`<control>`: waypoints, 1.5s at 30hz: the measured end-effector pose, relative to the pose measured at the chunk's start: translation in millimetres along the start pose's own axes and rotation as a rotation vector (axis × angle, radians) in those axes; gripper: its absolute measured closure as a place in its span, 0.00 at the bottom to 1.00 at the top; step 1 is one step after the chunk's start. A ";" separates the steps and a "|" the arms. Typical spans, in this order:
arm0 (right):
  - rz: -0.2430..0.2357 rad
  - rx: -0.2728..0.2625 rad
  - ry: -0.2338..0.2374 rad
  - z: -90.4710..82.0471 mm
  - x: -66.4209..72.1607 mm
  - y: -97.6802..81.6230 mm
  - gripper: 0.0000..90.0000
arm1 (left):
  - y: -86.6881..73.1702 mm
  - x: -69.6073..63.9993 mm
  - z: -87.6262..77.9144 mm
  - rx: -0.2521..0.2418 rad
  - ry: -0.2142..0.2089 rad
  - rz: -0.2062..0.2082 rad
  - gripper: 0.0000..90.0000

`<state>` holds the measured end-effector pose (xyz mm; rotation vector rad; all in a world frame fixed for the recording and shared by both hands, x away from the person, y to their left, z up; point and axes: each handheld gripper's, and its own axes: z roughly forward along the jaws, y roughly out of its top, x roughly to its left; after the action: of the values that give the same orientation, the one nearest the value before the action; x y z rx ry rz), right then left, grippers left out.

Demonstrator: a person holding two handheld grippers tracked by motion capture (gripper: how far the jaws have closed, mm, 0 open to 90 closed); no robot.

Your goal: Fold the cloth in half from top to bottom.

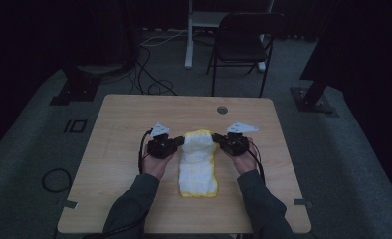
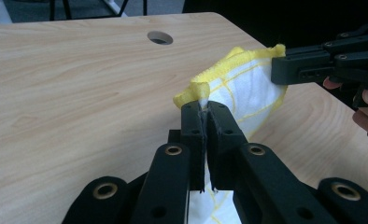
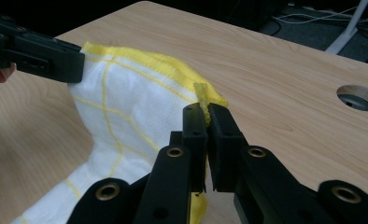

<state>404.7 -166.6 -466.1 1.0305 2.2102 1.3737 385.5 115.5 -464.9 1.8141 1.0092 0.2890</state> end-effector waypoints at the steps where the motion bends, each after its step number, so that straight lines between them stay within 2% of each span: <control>1: -0.001 -0.002 0.001 -1.6 1.3 -0.6 0.97 | -1.4 -1.0 -1.2 0.001 -0.002 0.002 0.96; 5: -0.009 -0.002 0.007 -5.5 4.3 -4.2 0.97 | -7.5 -4.4 -4.6 -0.003 -0.008 0.002 0.96; 17: 0.023 -0.016 0.044 -16.8 12.6 -20.4 0.97 | -21.6 -13.7 -13.9 -0.008 -0.028 0.006 0.96; 22: 0.016 -0.015 0.047 -23.1 17.6 -25.2 0.97 | -26.6 -17.5 -18.0 -0.014 -0.037 0.002 0.96; 33: -0.004 0.002 0.063 -33.8 29.5 -41.9 0.97 | -42.7 -26.5 -25.2 0.002 -0.053 0.005 0.96; 45: -0.013 0.018 0.094 -37.8 45.8 -58.1 0.97 | -64.6 -28.0 -32.0 0.034 -0.047 -0.004 0.96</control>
<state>327.1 -172.6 -495.2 0.9742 2.2962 1.4264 316.2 125.3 -497.9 1.8412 0.9897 0.2268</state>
